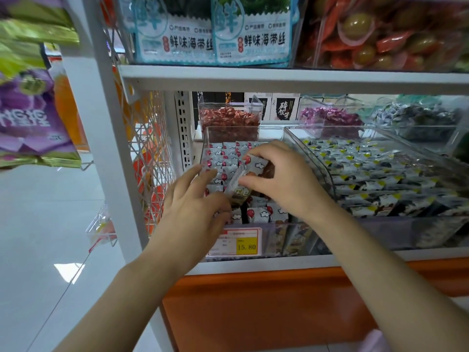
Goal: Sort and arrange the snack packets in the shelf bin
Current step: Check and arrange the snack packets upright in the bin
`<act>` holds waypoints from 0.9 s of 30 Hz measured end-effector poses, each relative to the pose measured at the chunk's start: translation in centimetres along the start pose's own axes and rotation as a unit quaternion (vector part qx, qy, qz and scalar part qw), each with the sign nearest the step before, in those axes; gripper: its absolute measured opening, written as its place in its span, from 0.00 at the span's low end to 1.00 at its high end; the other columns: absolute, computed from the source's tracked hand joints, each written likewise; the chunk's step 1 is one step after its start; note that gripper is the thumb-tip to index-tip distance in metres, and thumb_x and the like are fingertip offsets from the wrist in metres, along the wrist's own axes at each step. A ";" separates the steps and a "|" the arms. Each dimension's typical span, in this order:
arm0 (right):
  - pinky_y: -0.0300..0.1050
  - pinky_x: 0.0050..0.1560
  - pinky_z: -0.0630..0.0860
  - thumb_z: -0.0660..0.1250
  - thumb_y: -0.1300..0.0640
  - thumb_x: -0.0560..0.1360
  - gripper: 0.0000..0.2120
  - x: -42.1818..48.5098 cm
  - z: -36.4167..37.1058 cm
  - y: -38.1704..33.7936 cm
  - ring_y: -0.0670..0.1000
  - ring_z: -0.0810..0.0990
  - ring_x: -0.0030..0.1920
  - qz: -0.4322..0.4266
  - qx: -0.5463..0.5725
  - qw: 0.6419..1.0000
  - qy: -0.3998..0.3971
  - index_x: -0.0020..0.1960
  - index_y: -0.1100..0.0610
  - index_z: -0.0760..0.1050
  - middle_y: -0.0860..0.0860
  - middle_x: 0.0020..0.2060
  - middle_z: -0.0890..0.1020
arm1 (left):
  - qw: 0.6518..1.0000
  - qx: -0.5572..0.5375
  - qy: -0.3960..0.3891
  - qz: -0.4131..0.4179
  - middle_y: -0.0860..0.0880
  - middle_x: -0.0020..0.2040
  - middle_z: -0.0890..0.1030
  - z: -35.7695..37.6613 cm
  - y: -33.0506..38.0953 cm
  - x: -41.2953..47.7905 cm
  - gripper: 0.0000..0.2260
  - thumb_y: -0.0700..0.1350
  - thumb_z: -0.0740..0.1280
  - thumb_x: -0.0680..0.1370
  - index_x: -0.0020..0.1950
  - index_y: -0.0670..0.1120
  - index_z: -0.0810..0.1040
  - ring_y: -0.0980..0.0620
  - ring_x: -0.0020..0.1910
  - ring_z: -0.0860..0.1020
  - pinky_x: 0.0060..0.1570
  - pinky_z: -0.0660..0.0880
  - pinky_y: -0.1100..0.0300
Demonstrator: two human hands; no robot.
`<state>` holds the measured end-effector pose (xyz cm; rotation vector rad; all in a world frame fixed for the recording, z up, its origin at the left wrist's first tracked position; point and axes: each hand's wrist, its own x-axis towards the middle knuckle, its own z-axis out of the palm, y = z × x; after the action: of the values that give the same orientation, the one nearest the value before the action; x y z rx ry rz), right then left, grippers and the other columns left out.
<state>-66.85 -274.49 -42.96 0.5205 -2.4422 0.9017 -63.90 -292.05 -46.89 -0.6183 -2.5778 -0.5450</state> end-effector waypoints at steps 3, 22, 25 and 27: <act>0.18 0.44 0.61 0.74 0.50 0.68 0.25 0.7 -0.6 -0.2 0.41 0.68 0.50 -0.009 -0.028 0.999 -0.013 0.62 0.55 0.75 0.43 0.49 0.70 | 1.000 0.003 0.017 -0.003 0.44 0.71 0.67 0.1 0.1 0.2 0.05 0.44 0.66 0.76 0.46 0.46 0.81 0.42 0.75 0.54 0.69 0.54 0.41; 0.49 0.55 0.61 0.63 0.54 0.75 0.09 0.4 2.2 0.6 0.47 0.61 0.50 -0.068 -0.164 0.969 -0.170 0.46 0.51 0.83 0.41 0.43 0.71 | 0.998 0.007 0.054 -0.007 0.44 0.72 0.65 0.4 -0.2 0.6 0.12 0.43 0.64 0.77 0.59 0.46 0.79 0.43 0.74 0.54 0.71 0.52 0.42; 0.48 0.56 0.64 0.63 0.59 0.73 0.10 1.1 2.0 0.5 0.50 0.66 0.52 -0.017 -0.091 0.988 -0.124 0.42 0.51 0.83 0.41 0.41 0.74 | 0.999 0.042 0.026 0.000 0.47 0.76 0.58 0.6 -0.1 0.7 0.16 0.50 0.58 0.79 0.64 0.51 0.75 0.47 0.75 0.46 0.71 0.44 0.45; 0.47 0.56 0.64 0.63 0.62 0.73 0.13 1.6 1.9 0.6 0.51 0.68 0.53 0.002 -0.053 0.995 -0.085 0.38 0.47 0.81 0.39 0.38 0.73 | 0.998 0.056 0.014 -0.004 0.48 0.77 0.54 0.6 0.0 0.7 0.18 0.53 0.53 0.79 0.66 0.54 0.73 0.49 0.75 0.43 0.71 0.41 0.46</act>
<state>-69.03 -275.64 -43.62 0.5744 -2.6292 0.7517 -64.68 -291.51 -47.08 -0.5580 -2.5655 -0.4045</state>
